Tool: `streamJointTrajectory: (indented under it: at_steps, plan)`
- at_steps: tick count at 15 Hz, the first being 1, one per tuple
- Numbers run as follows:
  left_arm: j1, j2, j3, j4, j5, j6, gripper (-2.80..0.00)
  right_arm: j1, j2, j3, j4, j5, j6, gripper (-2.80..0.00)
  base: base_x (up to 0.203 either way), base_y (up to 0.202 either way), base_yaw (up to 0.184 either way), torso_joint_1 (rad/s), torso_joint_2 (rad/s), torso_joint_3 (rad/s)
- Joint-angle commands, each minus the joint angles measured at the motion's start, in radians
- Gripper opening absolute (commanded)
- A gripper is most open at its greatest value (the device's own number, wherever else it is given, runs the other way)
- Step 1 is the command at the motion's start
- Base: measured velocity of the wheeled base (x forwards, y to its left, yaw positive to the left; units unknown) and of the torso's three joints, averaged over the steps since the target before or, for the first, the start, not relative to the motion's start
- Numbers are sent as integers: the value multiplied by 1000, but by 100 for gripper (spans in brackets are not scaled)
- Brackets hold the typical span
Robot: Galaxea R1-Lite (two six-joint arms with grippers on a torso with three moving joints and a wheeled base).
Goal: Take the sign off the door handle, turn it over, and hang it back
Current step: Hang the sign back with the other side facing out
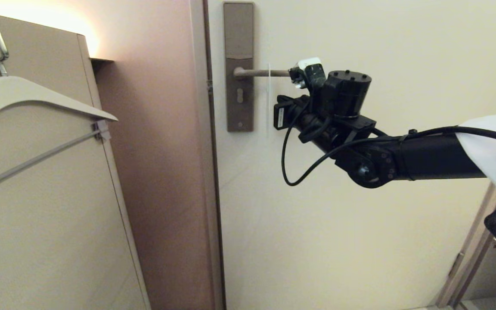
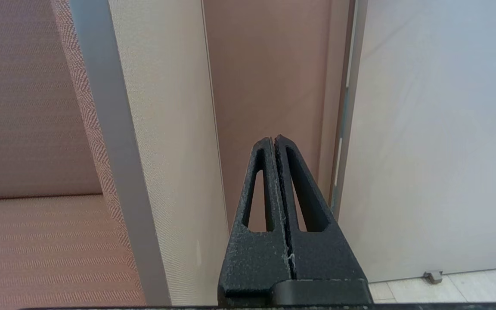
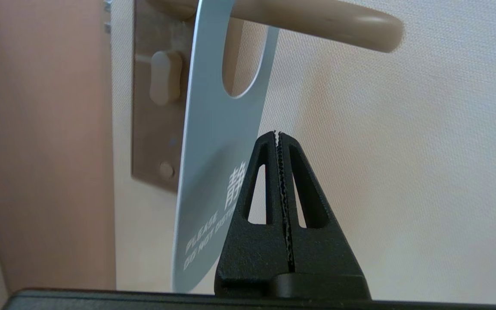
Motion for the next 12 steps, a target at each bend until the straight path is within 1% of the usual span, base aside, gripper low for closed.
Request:
streamJointTrajectory:
  at_steps: [1, 5, 9, 12]
  plan:
    - [0, 0, 0, 0, 0, 0, -280, 11, 53, -36, -10, -3, -3, -280, 0, 0, 0, 0, 0, 0]
    - [0, 0, 0, 1, 0, 0, -280, 67, 81, -97, -13, -20, -2, -280, 0, 0, 0, 0, 0, 0]
    - [0, 0, 0, 1, 0, 0, -280, 139, 142, -183, -50, -71, -5, -280, 0, 0, 0, 0, 0, 0]
    - [0, 0, 0, 0, 0, 0, -280, 170, 180, -198, -51, -94, -6, -280, 0, 0, 0, 0, 0, 0]
